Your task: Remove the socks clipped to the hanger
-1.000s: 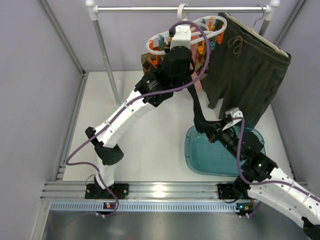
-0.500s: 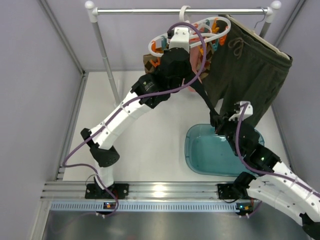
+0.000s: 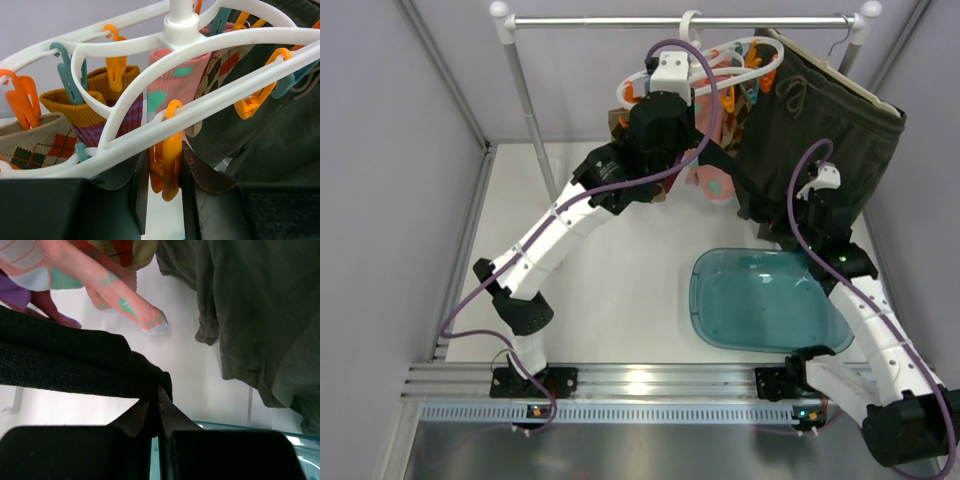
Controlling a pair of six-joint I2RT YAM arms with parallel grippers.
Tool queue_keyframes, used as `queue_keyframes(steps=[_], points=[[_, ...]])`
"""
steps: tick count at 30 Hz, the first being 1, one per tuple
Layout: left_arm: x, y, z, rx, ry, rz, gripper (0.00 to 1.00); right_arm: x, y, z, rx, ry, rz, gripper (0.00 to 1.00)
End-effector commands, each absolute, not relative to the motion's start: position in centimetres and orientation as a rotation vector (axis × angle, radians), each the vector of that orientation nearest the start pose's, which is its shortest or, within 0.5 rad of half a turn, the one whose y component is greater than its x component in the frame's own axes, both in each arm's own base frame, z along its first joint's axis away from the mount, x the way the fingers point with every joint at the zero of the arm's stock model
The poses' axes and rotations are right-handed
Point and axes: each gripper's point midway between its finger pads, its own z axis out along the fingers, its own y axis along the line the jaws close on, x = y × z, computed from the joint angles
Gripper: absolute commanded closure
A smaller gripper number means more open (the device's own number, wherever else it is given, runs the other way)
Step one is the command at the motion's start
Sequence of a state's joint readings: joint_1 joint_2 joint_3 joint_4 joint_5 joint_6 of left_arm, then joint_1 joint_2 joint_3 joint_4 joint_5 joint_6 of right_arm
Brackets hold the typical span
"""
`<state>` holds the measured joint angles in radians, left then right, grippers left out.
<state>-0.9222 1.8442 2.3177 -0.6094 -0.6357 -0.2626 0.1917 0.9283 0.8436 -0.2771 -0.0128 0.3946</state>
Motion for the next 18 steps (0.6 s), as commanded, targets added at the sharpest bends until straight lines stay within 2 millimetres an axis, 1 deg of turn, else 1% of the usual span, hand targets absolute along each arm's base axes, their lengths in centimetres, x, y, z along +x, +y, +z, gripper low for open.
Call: queue_keyframes(steps=[1, 2, 3, 5, 7, 9, 10, 13, 16, 17, 18], points=[[37.3, -31.1, 50.4, 0.018, 1.604, -0.407, 0.86, 31.4, 8.6, 24.2, 0.146, 1.959, 0.476, 1.0], [37.6, -31.1, 50.2, 0.022, 1.608, -0.405, 0.86, 31.2, 8.6, 24.4, 0.13, 1.953, 0.476, 1.0], [37.7, -31.3, 50.1, 0.036, 1.61, -0.415, 0.79, 31.0, 8.6, 24.9, 0.122, 1.938, 0.476, 1.0], [37.7, -31.8, 50.1, 0.061, 1.611, -0.444, 0.71, 30.6, 8.9, 25.4, 0.076, 1.937, 0.484, 1.0], [37.9, -32.4, 49.8, 0.071, 1.618, -0.46, 0.69, 30.1, 8.8, 25.8, 0.063, 1.941, 0.472, 1.0], [37.9, -33.1, 49.4, 0.091, 1.626, -0.48, 0.55, 29.6, 8.5, 25.9, 0.054, 1.935, 0.452, 1.0], [37.9, -33.2, 49.4, 0.09, 1.625, -0.485, 0.49, 29.6, 8.0, 25.7, 0.068, 1.937, 0.426, 1.0], [37.7, -33.2, 49.7, 0.089, 1.619, -0.497, 0.48, 29.6, 7.6, 24.8, 0.072, 1.967, 0.408, 1.0], [37.6, -33.1, 50.0, 0.087, 1.613, -0.502, 0.48, 29.2, 8.2, 25.0, 0.063, 1.955, 0.451, 1.0], [37.5, -33.1, 50.0, 0.09, 1.614, -0.501, 0.44, 28.8, 8.2, 25.6, 0.063, 1.935, 0.461, 1.0], [37.5, -33.3, 49.6, 0.103, 1.622, -0.505, 0.38, 28.4, 8.2, 25.7, 0.063, 1.937, 0.468, 1.0]])
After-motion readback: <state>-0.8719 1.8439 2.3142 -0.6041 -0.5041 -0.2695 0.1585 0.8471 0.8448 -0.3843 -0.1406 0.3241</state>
